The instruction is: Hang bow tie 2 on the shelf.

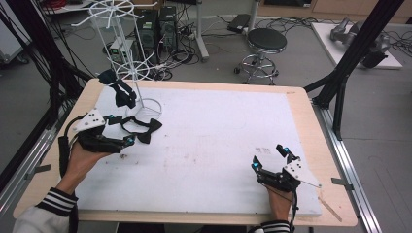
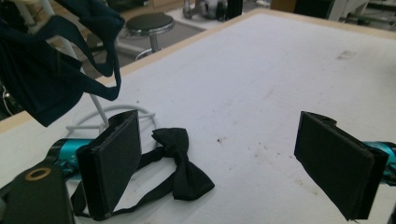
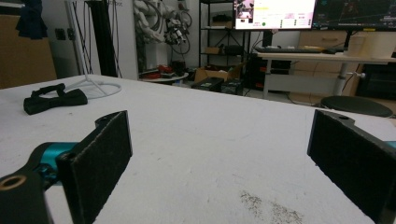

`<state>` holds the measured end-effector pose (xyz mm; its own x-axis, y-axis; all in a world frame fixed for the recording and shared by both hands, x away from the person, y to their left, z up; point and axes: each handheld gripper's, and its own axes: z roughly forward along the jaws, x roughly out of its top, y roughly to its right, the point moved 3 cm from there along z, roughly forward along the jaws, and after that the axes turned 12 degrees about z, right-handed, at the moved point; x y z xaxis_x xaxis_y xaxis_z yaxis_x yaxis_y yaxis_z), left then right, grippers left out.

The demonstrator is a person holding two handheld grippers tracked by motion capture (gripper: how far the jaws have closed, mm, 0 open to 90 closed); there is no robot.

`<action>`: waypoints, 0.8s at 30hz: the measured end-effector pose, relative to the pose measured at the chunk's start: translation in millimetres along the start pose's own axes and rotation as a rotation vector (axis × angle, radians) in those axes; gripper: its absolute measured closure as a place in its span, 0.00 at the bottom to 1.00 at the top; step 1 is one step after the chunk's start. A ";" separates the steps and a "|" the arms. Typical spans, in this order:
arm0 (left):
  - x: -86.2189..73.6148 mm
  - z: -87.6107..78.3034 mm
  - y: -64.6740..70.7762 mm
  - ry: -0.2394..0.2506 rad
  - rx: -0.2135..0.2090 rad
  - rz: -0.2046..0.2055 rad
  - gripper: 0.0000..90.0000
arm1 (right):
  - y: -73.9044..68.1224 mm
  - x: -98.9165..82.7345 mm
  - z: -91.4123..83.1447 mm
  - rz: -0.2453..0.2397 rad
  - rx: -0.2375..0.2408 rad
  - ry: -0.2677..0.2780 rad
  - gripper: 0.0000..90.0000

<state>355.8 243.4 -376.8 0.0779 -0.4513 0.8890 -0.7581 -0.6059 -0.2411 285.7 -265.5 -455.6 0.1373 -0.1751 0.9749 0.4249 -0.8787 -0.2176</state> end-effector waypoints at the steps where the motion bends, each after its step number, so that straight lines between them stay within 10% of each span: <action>1: -0.1 3.1 -0.7 -0.018 0.000 0.003 0.17 | -0.1 0.0 0.0 0.001 0.001 0.001 0.06; 24: -9.6 46.3 -4.1 -0.228 0.001 0.003 0.21 | 0.1 0.1 0.2 0.005 0.004 0.002 0.06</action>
<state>388.1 219.9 -402.3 0.2203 -0.5895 0.7771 -0.7579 -0.6050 -0.2441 285.9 -265.6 -455.6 0.1375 -0.1805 0.9739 0.4277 -0.8761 -0.2227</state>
